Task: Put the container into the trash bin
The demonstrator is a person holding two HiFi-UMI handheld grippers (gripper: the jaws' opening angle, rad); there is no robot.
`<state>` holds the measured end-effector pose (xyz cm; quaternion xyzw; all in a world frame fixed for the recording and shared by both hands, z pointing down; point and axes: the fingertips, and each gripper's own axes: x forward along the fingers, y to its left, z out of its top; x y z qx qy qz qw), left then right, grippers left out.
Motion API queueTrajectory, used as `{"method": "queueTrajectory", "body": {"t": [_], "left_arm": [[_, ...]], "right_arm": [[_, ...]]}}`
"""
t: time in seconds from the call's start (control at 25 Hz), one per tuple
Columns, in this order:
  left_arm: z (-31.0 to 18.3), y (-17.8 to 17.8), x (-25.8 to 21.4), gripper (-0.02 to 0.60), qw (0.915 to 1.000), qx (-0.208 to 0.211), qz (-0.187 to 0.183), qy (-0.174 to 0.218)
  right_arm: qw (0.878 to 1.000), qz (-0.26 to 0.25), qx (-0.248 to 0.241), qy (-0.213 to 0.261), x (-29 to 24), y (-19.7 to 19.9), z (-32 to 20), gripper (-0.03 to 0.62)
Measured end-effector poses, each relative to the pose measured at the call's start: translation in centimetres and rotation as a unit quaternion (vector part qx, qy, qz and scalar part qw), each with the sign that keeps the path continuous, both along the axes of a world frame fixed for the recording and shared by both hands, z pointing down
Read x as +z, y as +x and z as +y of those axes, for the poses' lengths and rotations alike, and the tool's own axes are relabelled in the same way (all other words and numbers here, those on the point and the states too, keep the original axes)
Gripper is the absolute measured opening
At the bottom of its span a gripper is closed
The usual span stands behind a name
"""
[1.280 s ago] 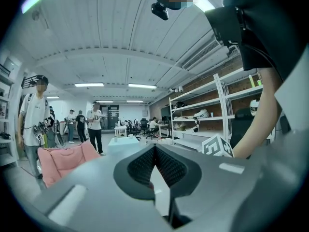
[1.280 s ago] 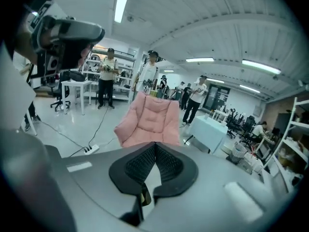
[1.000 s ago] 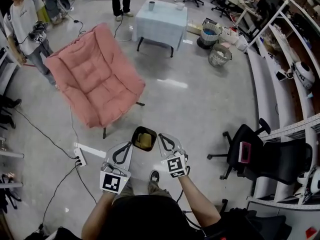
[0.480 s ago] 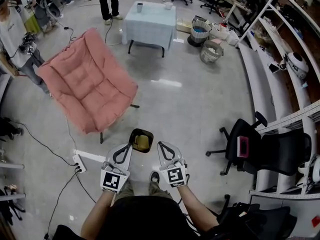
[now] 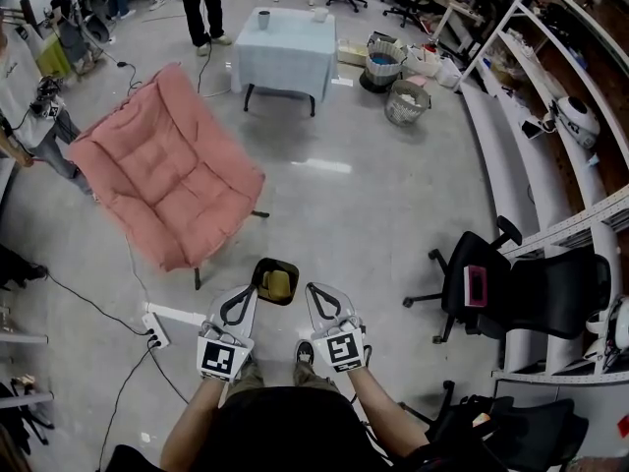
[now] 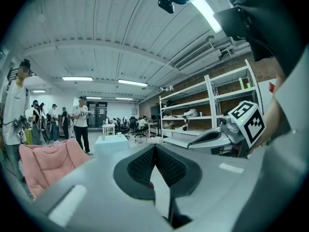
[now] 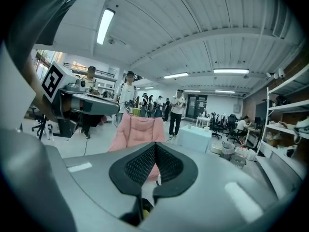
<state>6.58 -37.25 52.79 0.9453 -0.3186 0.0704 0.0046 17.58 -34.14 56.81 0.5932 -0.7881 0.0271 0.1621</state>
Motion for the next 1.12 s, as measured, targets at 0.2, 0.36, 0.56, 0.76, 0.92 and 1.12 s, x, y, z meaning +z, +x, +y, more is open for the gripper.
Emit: {"method": "queueTrajectory", "body": {"t": [0.2,0.36,0.56,0.76,0.92,1.12], "left_arm": [[-0.1,0.2,0.2,-0.006,1.0,0.0,-0.003,-0.007],[-0.2,0.0,0.2,-0.006,1.0,0.002,0.0,0.004],[-0.2,0.0,0.3,-0.006,0.9999,0.002,0.004,0.011],[0.0,-0.1,0.3,-0.006,1.0,0.002,-0.006,-0.006],[0.1,0.0,0.0,-0.006,0.9999,0.002,-0.005,-0.012],[0.2,-0.1,0.2,-0.006,0.9999,0.005,0.007,0.011]], "right_arm": [[1.0,0.007,-0.006,-0.009,0.3,-0.1,-0.1,0.011],[1.0,0.007,-0.009,0.0,0.2,-0.5,-0.2,0.011],[1.0,0.004,-0.011,0.004,-0.1,-0.8,-0.2,0.011],[1.0,0.006,-0.015,0.006,-0.2,-1.1,-0.2,0.011],[1.0,0.007,-0.016,0.004,-0.5,-1.1,-0.3,0.011],[1.0,0.008,-0.014,-0.005,-0.3,-1.3,0.2,0.011]]}}
